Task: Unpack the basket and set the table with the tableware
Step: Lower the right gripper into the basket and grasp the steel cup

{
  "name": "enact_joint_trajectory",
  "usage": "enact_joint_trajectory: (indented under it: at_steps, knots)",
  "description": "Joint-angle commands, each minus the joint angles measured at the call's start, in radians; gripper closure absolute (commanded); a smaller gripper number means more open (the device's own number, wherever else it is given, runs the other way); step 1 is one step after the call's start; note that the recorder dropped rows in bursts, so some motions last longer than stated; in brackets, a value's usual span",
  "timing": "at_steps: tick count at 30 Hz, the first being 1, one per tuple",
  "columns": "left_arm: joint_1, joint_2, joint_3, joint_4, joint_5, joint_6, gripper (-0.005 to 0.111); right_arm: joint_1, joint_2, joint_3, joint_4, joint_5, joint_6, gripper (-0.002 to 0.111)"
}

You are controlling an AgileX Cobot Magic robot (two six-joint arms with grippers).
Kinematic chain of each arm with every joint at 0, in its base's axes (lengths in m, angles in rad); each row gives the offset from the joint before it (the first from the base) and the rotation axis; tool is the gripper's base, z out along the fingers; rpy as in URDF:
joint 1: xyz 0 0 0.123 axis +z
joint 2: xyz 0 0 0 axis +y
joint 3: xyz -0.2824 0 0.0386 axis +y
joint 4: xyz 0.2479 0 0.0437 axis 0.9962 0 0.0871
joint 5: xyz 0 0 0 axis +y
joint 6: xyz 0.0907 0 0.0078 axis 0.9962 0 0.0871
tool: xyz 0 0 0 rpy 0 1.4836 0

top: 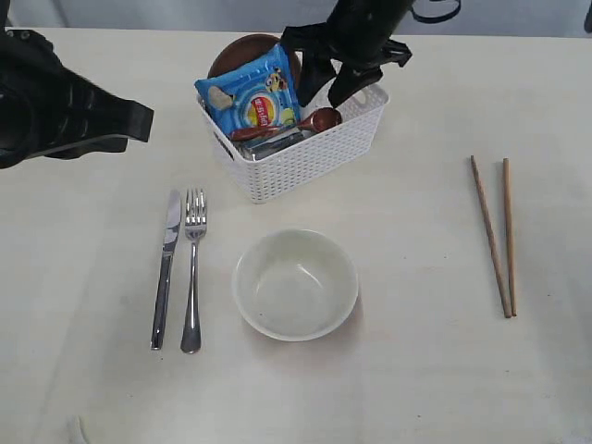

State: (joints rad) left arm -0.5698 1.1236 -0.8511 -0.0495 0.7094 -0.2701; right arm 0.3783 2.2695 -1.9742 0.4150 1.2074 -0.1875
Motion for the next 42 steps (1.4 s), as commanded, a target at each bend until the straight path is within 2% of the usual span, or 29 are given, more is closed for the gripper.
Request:
enact_joint_trajectory:
  at_steps: [1, 11, 17, 21, 23, 27, 28, 34, 42]
  knots:
    - [0.0, -0.007, 0.006, -0.007, -0.016, 0.007, 0.107, 0.002, 0.033, -0.003, 0.035, 0.014, -0.044, 0.06]
    - [0.0, -0.007, 0.006, -0.007, -0.016, 0.007, 0.107, 0.043, 0.093, -0.003, 0.061, 0.014, -0.071, 0.06]
    - [0.0, -0.007, 0.006, -0.007, -0.016, 0.007, 0.107, 0.045, 0.107, -0.003, 0.191, 0.012, -0.123, 0.06]
    - [0.0, -0.007, 0.006, -0.007, -0.016, 0.007, 0.107, 0.045, 0.109, -0.003, 0.196, 0.003, -0.123, 0.062]
    - [0.0, -0.007, 0.006, -0.007, -0.016, 0.007, 0.107, 0.045, 0.109, -0.003, 0.196, 0.003, -0.123, 0.07]
    - [0.0, -0.007, 0.006, -0.007, -0.016, 0.007, 0.107, 0.045, 0.109, -0.003, 0.196, -0.002, -0.123, 0.103]
    - [0.0, -0.007, 0.006, -0.007, -0.016, 0.007, 0.107, 0.045, 0.109, -0.003, 0.196, -0.003, -0.125, 0.109]
    - [0.0, -0.007, 0.006, -0.007, -0.016, 0.007, 0.107, 0.045, 0.108, -0.003, 0.148, -0.025, -0.111, 0.109]
    - [0.0, -0.007, 0.006, -0.007, -0.019, 0.009, 0.107, 0.045, 0.108, -0.003, -0.093, -0.068, 0.017, 0.109]
